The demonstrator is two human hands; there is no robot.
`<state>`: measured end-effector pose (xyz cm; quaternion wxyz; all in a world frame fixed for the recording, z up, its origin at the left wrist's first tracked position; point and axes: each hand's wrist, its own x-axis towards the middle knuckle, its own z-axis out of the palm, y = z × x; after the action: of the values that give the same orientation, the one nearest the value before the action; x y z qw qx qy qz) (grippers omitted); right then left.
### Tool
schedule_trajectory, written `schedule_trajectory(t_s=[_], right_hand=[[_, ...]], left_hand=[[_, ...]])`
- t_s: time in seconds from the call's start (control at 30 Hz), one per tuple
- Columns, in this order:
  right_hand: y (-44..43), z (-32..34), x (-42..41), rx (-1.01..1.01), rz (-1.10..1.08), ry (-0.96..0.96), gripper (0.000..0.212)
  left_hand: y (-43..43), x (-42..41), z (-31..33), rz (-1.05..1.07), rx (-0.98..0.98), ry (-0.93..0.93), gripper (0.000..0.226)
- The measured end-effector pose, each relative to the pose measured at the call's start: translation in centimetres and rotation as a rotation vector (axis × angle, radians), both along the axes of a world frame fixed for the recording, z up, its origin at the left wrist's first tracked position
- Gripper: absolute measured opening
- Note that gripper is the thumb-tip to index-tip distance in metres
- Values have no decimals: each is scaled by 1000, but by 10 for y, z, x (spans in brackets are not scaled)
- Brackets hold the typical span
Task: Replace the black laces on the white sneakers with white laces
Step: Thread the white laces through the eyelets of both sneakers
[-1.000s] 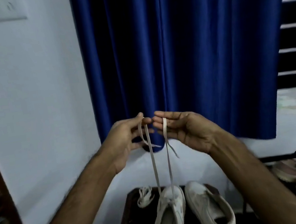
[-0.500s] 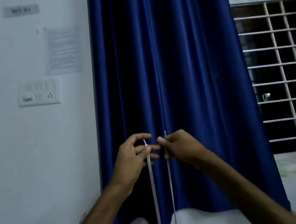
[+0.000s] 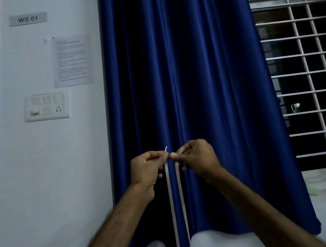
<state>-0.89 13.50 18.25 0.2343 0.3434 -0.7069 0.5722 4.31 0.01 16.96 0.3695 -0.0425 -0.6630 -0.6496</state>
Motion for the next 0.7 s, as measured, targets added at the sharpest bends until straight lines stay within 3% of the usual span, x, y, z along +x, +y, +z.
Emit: schedule_trajectory(t_s=[0.2, 0.7], right_hand=[[2, -4, -7, -94, 163, -98, 13], [3, 8, -4, -93, 237, -206, 16]], left_hand=[[4, -4, 4, -56, 82, -40, 12], [7, -7, 7, -68, 108, 0, 42]])
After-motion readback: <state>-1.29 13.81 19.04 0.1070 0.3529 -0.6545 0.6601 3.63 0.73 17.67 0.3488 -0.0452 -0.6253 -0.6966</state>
